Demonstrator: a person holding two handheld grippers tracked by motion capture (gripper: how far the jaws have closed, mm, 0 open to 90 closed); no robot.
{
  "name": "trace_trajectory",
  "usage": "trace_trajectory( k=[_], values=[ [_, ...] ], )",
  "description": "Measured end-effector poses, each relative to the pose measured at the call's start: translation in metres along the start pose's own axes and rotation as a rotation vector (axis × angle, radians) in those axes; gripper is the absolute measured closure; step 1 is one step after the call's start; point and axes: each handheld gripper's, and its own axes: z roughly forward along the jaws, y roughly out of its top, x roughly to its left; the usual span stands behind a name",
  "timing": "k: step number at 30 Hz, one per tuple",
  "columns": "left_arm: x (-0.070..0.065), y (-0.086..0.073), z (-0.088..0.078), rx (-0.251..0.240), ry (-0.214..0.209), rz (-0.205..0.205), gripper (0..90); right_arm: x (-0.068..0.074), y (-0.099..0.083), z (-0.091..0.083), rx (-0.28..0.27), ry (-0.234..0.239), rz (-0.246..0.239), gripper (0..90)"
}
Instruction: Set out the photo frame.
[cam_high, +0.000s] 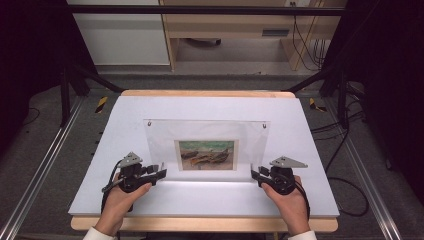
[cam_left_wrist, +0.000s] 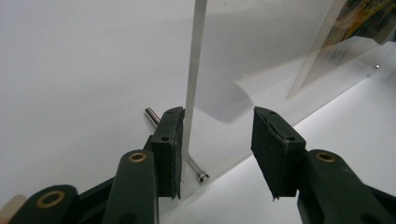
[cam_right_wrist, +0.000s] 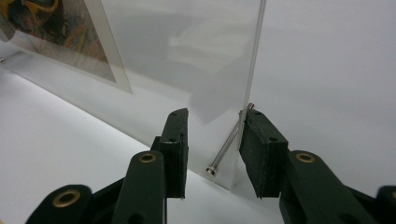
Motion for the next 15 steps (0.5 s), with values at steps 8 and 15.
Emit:
trace_trajectory(
  k=[8, 15],
  values=[
    [0.0003, -0.0007, -0.0003, -0.008, -0.001, -0.001, 54.0, -0.0001, -0.0011, -0.0016, 0.012, 0.004, 0.000, 63.1],
    [-0.0028, -0.0012, -0.0004, -0.028, 0.009, 0.013, 45.4, -0.0015, -0.0037, -0.0054, 0.001, -0.001, 0.003, 50.1]
  ],
)
